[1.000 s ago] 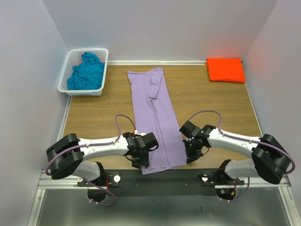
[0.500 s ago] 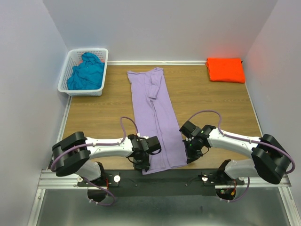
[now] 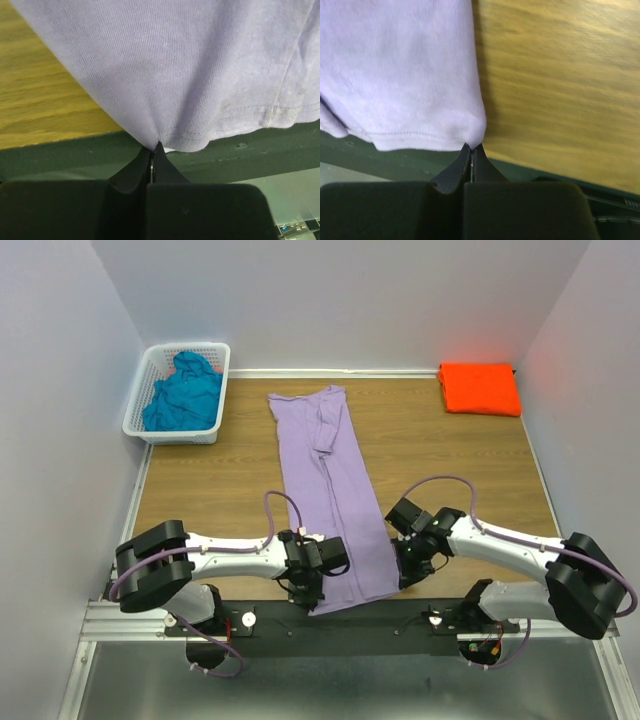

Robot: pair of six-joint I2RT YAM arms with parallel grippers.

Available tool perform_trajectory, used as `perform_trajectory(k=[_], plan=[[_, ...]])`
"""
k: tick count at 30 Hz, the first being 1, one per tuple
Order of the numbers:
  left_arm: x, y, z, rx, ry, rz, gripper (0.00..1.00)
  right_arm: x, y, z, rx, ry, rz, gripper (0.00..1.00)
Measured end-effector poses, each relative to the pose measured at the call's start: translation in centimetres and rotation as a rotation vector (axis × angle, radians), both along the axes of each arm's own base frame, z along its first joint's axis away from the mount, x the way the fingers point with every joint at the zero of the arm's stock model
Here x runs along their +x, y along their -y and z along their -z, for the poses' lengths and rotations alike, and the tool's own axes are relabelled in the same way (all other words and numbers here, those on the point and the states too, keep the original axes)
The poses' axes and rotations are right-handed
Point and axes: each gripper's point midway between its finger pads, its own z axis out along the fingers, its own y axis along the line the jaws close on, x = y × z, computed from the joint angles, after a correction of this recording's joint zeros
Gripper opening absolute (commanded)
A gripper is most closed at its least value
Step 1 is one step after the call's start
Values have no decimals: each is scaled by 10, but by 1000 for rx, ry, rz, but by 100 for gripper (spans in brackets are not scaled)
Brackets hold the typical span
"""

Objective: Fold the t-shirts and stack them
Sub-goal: Fold the tshirt

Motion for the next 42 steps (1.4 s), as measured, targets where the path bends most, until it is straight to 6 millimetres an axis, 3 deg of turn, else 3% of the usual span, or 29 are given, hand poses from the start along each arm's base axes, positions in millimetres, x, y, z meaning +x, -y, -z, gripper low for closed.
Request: perform_trajectory(k=[4, 6, 10, 14, 25, 32, 42], plan=[[10, 4, -11, -7, 18, -18, 0, 6, -1, -10, -7, 26, 4, 1], [25, 9, -20, -30, 54, -35, 0, 24, -13, -27, 15, 78, 10, 1], [78, 17, -43, -106, 170, -114, 0, 76, -36, -57, 46, 191, 35, 1], [137, 5, -59, -142, 290, -201, 0, 136, -42, -80, 43, 301, 65, 1], [253, -25, -88, -105, 608, -231, 0, 240, -57, -100, 31, 496, 22, 1], [291, -39, -82, -47, 707, -204, 0, 278, -70, -102, 44, 571, -4, 1], [325, -50, -76, -8, 781, -189, 0, 318, -81, -95, 45, 617, -8, 1]])
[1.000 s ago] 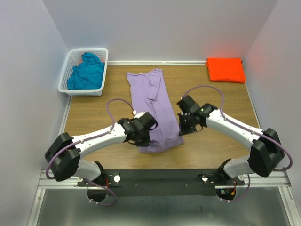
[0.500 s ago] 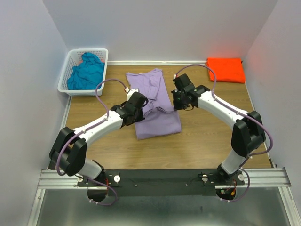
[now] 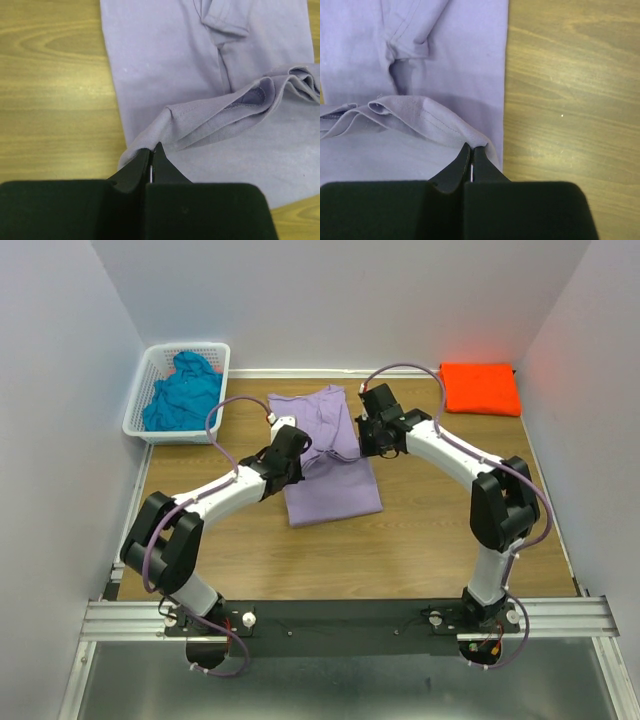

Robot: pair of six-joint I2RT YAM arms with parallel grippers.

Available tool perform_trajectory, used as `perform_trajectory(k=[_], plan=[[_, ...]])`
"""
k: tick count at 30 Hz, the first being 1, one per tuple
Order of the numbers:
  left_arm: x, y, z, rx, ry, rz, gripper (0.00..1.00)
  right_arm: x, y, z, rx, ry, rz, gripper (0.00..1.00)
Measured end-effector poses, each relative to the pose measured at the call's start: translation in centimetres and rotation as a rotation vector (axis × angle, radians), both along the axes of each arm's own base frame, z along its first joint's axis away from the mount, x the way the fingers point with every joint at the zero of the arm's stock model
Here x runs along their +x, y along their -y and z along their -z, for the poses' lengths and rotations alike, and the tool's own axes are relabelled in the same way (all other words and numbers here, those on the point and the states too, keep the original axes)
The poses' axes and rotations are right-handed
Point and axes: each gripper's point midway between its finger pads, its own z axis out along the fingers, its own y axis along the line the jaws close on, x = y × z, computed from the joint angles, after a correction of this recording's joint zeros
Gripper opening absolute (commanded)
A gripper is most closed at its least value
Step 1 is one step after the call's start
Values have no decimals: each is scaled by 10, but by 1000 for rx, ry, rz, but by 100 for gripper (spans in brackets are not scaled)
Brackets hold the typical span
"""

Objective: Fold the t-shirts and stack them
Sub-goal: Fold the tshirt

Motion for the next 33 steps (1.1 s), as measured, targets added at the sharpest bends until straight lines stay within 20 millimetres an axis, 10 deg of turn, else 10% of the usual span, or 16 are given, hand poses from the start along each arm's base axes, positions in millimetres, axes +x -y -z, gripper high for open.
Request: perform_trajectory(k=[26, 33], plan=[[52, -9, 34, 47, 8, -31, 0, 50, 4, 38, -43, 23, 24, 1], [54, -9, 41, 61, -2, -25, 28, 53, 7, 55, -62, 6, 25, 36]])
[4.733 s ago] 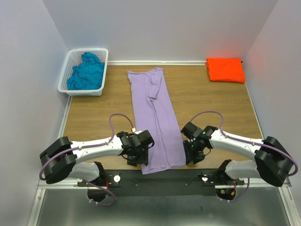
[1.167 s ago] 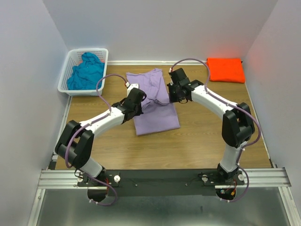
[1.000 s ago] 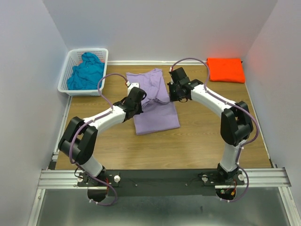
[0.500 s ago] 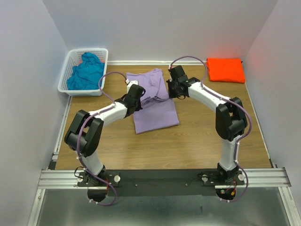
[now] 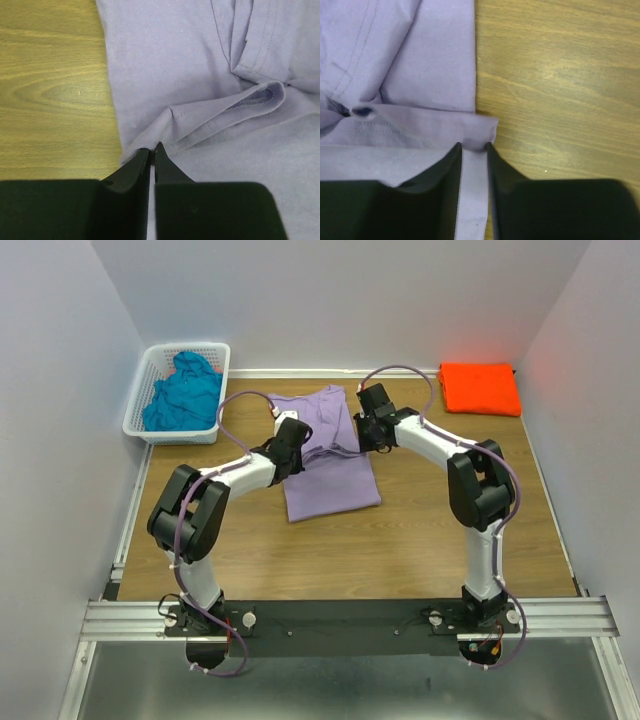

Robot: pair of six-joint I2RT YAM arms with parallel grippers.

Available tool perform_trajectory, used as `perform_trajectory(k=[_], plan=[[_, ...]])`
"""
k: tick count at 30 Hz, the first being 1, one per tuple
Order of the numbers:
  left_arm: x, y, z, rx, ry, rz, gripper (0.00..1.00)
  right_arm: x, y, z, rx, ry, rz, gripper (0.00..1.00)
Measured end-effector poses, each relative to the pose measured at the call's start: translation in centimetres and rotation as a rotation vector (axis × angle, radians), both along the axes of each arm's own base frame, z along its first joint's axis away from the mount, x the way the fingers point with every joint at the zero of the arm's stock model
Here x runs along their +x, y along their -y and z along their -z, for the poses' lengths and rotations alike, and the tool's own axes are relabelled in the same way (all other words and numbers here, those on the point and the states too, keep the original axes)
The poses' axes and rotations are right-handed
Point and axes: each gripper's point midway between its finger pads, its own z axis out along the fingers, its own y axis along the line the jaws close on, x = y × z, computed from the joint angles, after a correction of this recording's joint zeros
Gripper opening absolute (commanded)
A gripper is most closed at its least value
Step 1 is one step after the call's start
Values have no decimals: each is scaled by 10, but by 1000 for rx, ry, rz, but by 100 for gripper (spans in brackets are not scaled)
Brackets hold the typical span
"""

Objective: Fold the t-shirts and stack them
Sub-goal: Fold the tshirt

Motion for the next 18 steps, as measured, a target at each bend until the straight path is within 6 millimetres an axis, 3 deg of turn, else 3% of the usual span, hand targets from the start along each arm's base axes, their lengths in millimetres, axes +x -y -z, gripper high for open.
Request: perform_trajectory(k=[2, 5, 8, 13, 16, 18], plan=[[1, 0, -2, 5, 6, 9, 44, 1, 0, -1, -1, 7, -3, 39], [3, 2, -9, -5, 21, 10, 61, 2, 0, -4, 2, 13, -2, 39], [4, 3, -33, -37, 68, 8, 62, 0, 0, -16, 15, 31, -2, 39], [-8, 9, -94, -140, 197, 11, 56, -13, -8, -51, 111, 65, -32, 36], [-22, 23, -105, -201, 218, 41, 55, -18, -21, -61, 191, 63, -63, 36], [-33, 34, -94, -229, 192, 69, 53, -21, -28, -59, 230, 52, -83, 36]])
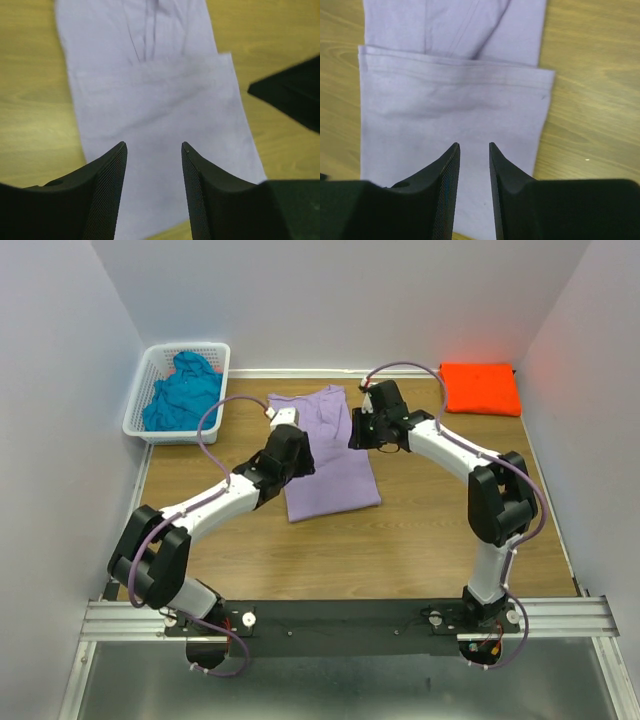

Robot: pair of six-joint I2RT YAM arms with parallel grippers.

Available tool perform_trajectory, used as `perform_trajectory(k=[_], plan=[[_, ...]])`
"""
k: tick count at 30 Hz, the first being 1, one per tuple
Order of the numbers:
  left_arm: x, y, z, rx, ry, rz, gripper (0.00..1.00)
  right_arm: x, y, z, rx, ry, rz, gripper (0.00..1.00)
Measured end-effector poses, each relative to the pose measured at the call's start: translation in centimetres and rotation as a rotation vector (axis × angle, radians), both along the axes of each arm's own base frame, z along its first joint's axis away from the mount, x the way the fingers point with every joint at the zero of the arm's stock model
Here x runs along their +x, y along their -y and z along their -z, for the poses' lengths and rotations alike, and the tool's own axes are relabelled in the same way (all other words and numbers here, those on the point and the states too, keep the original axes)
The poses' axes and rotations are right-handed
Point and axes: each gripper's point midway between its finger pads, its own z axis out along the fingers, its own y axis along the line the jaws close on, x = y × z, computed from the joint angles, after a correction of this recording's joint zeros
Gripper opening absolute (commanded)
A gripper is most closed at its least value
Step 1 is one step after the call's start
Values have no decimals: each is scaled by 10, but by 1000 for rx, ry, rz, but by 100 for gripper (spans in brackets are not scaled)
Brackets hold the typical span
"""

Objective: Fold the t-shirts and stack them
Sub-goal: Fold the tshirt

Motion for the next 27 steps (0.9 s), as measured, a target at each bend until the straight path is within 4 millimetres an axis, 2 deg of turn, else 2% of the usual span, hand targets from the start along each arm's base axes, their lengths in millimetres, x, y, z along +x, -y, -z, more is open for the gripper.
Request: perform_trajectory(k=[5, 9, 12, 14, 17, 20, 23, 27], plan=[[-32, 0, 51, -19, -120, 24, 48, -13, -12, 14, 76, -57, -36, 35], [-47, 1, 75, -50, -187, 36, 43, -16, -20, 15, 145, -80, -52, 35], [-57, 4, 85, -86, -219, 49, 41, -29, -19, 26, 175, -115, -56, 34], [-66, 4, 90, -104, -246, 52, 41, -47, -14, 38, 181, -162, -60, 34], [-85, -1, 93, -133, -273, 51, 41, -84, -15, 45, 261, -225, -128, 34], [-96, 0, 80, -181, -255, 66, 39, -120, -17, 46, 350, -282, -191, 33], [-100, 3, 75, -211, -248, 76, 36, -135, -23, 45, 430, -288, -241, 34], [-108, 0, 96, -211, -313, 49, 33, -143, -25, 54, 507, -301, -262, 33]])
